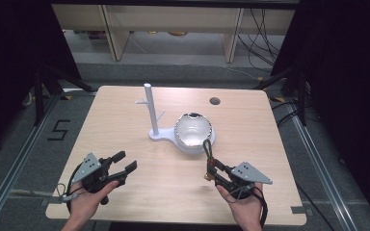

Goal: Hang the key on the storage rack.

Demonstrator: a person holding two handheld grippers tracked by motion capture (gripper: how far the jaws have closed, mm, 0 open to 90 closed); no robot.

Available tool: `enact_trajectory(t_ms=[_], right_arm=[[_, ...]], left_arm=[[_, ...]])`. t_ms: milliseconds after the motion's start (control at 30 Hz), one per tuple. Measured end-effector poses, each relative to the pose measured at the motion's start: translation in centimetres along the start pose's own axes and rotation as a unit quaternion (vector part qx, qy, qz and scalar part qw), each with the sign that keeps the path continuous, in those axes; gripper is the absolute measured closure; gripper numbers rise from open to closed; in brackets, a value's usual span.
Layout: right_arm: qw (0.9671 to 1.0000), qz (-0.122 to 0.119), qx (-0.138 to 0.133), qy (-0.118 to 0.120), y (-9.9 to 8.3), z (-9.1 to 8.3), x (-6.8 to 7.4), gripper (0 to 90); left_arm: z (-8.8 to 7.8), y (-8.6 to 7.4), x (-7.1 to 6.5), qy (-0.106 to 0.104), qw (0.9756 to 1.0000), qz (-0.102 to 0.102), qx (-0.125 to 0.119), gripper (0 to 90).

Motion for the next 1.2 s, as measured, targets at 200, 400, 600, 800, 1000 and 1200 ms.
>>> enact_trajectory(t_ms=[200,400,600,800,1000,1200], right_arm=[[0.9999,0.0,-0.004,0.01,0.0,0.4,0.6,68.4],[1.0,-0.005,-0.006,0.005,0.2,0.7,0.9,68.4],[0.9997,-0.007,-0.013,0.017,0.4,1.2,1.4,68.4],[0.9997,-0.008,-0.014,0.019,0.6,1.5,1.8,68.4],[0.9994,-0.004,-0.017,0.029,0.9,1.9,2.3,68.4],[0.9993,-0.012,-0.018,0.032,1.1,2.4,2.8,68.4]], left_arm=[[0.7,0.5,-1.1,-0.022,0.9997,0.005,-0.005,37.2],[1.1,1.2,-1.8,-0.027,0.9994,0.019,-0.003,37.6],[1.5,1.6,-2.4,-0.035,0.999,0.026,-0.003,37.8],[1.9,2.2,-3.0,-0.047,0.9983,0.033,-0.01,38.2],[2.3,2.7,-3.9,-0.057,0.9976,0.04,-0.006,39.3],[3.2,2.9,-5.1,-0.076,0.9959,0.049,0.001,41.2]])
Point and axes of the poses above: each handheld gripper's, and its own axes: z roughly forward along the jaws, y roughly out of its top, x roughly to its left, the point moved 6 cm from there along z, roughly forward along the jaws
